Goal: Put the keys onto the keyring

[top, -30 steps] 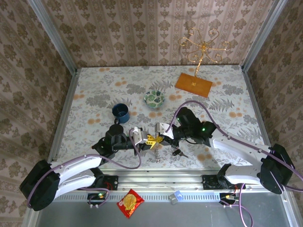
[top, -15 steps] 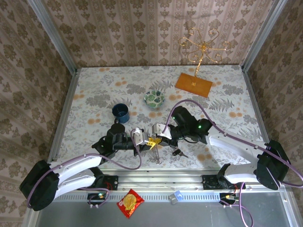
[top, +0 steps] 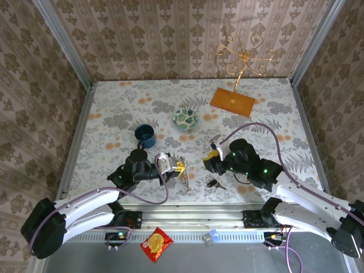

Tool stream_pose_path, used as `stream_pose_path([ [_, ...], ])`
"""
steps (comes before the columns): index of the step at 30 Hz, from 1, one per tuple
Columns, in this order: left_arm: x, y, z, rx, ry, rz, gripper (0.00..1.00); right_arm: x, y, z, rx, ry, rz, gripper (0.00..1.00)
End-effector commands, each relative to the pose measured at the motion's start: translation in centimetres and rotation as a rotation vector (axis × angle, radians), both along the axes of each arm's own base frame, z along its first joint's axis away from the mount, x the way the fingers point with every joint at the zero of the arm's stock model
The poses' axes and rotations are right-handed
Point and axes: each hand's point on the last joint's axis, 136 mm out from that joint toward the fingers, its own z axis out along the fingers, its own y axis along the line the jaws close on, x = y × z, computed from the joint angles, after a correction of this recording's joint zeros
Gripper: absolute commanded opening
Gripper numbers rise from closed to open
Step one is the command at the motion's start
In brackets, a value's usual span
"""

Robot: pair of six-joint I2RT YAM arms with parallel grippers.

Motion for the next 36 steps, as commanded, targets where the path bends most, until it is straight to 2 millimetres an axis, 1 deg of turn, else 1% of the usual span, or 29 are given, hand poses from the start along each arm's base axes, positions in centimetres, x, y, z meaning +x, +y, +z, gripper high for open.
stream_pose_path([
  [1, 0.1, 0.0, 1.0, -0.015, -0.043, 0.011, 0.0, -1.0, -4.4, -3.3, 0.008, 0.255, -0.353, 0.39],
  [3, 0.1, -0.1, 1.0, -0.014, -0.045, 0.014, 0.0, -2.4, -6.0, -5.2, -0.032, 0.364, -0.446, 0.38],
  [5, 0.2, -0.1, 1.0, -0.01, -0.045, 0.025, 0.0, -3.8, -7.1, -7.1, -0.085, 0.463, -0.503, 0.38],
  [8, 0.4, -0.1, 0.9, 0.006, -0.038, 0.047, 0.0, -5.7, -8.1, -9.4, -0.174, 0.586, -0.564, 0.38],
  [11, 0.5, -0.2, 0.7, 0.02, -0.036, 0.054, 0.0, -6.6, -8.3, -10.9, -0.226, 0.647, -0.597, 0.39],
  [13, 0.5, -0.2, 0.7, 0.022, -0.037, 0.056, 0.0, -6.6, -7.8, -11.5, -0.228, 0.664, -0.604, 0.39],
  [16, 0.4, -0.2, 0.6, 0.03, -0.036, 0.055, 0.0, -6.3, -6.4, -12.4, -0.208, 0.699, -0.59, 0.39],
  [20, 0.4, -0.2, 0.6, 0.032, -0.043, 0.054, 0.0, -5.4, -4.1, -12.7, -0.157, 0.732, -0.572, 0.39],
  [22, 0.4, -0.2, 0.6, 0.032, -0.046, 0.055, 0.0, -4.9, -2.8, -12.7, -0.135, 0.729, -0.534, 0.38],
  [23, 0.4, -0.2, 0.6, 0.033, -0.047, 0.054, 0.0, -4.7, -2.5, -12.9, -0.155, 0.725, -0.521, 0.38],
  [25, 0.3, -0.1, 0.6, 0.035, -0.048, 0.053, 0.0, -4.6, -2.8, -13.5, -0.226, 0.713, -0.506, 0.36],
  [27, 0.3, -0.1, 0.6, 0.036, -0.053, 0.052, 0.0, -4.7, -3.8, -14.2, -0.338, 0.706, -0.503, 0.34],
  [29, 0.3, -0.1, 0.7, 0.036, -0.054, 0.051, 0.0, -4.5, -4.1, -14.4, -0.398, 0.694, -0.491, 0.32],
  [31, 0.3, -0.1, 0.5, 0.038, -0.053, 0.05, 0.0, -4.3, -4.0, -14.4, -0.426, 0.685, -0.477, 0.3],
  [32, 0.3, -0.1, 0.6, 0.037, -0.054, 0.05, 0.0, -4.3, -4.0, -14.8, -0.452, 0.69, -0.474, 0.29],
  [36, 0.3, -0.1, 0.6, 0.037, -0.055, 0.051, 0.0, -4.2, -4.4, -15.1, -0.493, 0.687, -0.476, 0.24],
])
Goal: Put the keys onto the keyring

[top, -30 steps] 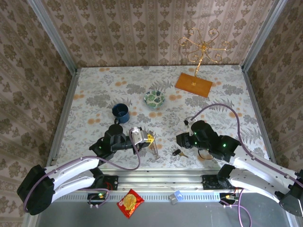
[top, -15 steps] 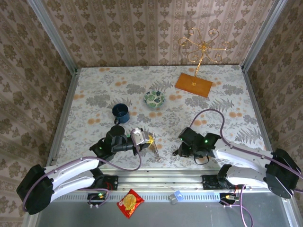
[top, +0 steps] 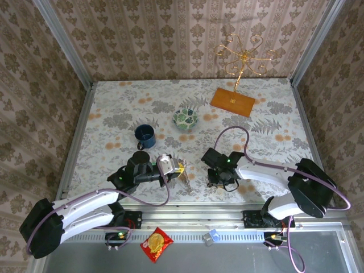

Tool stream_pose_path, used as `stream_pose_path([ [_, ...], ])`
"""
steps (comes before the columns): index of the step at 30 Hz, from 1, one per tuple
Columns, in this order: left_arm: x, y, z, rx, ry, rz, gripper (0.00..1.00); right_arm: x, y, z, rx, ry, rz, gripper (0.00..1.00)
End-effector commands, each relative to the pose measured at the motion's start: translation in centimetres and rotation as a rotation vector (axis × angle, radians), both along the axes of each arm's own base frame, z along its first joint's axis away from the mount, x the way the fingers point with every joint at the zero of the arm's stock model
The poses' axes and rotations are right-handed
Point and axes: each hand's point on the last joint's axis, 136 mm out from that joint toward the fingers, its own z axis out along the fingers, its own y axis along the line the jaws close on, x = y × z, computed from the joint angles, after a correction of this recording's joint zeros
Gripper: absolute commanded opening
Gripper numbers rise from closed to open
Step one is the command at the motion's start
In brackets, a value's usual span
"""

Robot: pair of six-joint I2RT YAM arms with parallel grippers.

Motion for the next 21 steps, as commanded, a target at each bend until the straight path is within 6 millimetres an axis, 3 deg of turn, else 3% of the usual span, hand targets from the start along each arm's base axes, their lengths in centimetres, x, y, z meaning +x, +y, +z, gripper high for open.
stream_pose_path([
  [1, 0.03, -0.34, 1.83, -0.029, -0.051, -0.012, 0.0, -0.07, -1.12, -0.05, -0.085, -0.001, 0.032, 0.23],
  [21, -0.09, -0.36, 1.72, -0.025, -0.05, -0.019, 0.0, 0.59, -0.81, -0.32, -0.11, -0.01, 0.048, 0.14],
])
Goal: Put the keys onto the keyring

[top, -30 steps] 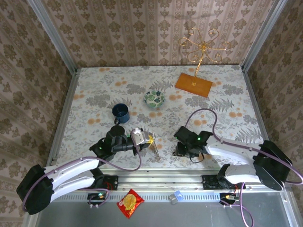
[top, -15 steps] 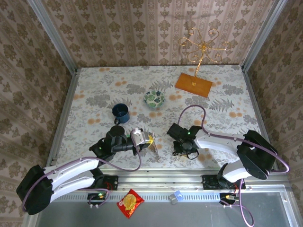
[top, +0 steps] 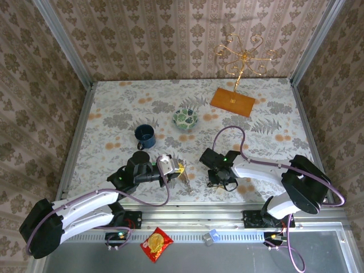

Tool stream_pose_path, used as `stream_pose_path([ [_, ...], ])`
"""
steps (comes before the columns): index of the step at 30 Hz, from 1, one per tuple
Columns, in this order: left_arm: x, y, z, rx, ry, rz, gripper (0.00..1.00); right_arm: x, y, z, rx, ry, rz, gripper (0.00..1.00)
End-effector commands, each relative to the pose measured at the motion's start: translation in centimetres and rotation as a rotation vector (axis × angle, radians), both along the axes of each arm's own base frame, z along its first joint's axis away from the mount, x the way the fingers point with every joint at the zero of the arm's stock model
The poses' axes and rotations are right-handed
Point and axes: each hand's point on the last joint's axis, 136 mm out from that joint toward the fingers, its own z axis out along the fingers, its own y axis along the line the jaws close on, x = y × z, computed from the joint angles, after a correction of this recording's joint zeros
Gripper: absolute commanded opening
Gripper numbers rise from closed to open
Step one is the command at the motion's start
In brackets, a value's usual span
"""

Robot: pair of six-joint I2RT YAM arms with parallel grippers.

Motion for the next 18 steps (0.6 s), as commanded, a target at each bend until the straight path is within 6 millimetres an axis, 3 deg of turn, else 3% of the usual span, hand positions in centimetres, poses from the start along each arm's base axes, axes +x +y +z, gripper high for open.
stream_pose_path([
  [1, 0.0, -0.4, 1.7, -0.028, -0.045, -0.016, 0.0, 0.6, 0.3, 0.4, -0.017, -0.02, 0.012, 0.13],
  [13, -0.1, -0.4, 1.7, -0.026, -0.044, -0.016, 0.0, 0.7, 0.6, 0.8, -0.007, -0.025, 0.029, 0.0],
  [18, 0.1, -0.3, 1.8, -0.025, -0.027, 0.003, 0.0, 1.5, 1.5, 4.0, 0.075, -0.135, 0.11, 0.0],
])
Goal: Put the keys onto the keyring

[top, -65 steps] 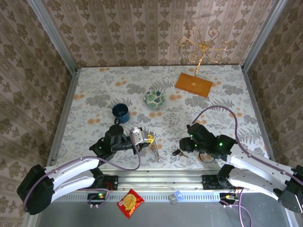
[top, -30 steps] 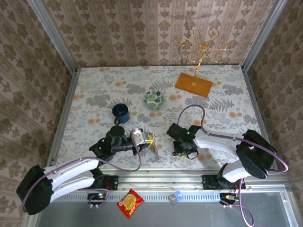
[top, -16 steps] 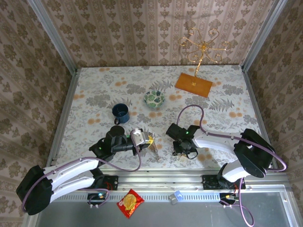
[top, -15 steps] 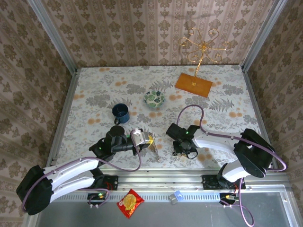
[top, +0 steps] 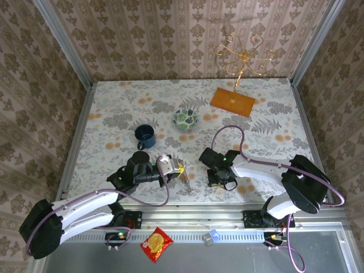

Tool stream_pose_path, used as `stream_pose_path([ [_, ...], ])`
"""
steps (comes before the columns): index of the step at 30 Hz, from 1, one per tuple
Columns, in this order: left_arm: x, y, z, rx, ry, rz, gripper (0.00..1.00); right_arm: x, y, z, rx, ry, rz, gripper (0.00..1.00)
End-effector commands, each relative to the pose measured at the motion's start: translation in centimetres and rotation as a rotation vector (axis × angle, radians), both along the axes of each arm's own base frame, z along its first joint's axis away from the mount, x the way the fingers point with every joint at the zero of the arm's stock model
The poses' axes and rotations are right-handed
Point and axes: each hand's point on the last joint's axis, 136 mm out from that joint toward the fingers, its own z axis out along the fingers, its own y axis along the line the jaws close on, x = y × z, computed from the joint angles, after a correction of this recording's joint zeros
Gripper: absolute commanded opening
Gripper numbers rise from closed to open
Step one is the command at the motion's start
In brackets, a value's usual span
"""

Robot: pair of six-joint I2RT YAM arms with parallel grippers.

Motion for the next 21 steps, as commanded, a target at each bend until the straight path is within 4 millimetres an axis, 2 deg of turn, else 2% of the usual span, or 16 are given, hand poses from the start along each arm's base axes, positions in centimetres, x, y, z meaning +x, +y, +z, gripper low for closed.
stream_pose_path([
  [1, 0.3, -0.3, 1.8, -0.024, -0.019, 0.009, 0.0, 1.4, 1.4, 4.0, 0.095, -0.147, 0.091, 0.0],
  [6, 0.9, -0.4, 2.0, -0.014, 0.027, 0.053, 0.0, 2.4, 3.5, 8.5, 0.295, -0.381, 0.234, 0.0],
  [11, 1.2, -0.7, 2.4, -0.008, 0.068, 0.073, 0.0, 2.4, 5.8, 12.5, 0.431, -0.564, 0.445, 0.0],
  [16, 1.2, -1.1, 2.9, -0.012, 0.094, 0.07, 0.0, 1.5, 7.8, 14.4, 0.511, -0.65, 0.636, 0.0],
  [21, 1.0, -1.4, 3.2, -0.014, 0.094, 0.057, 0.0, 1.3, 9.0, 15.3, 0.556, -0.71, 0.712, 0.0],
])
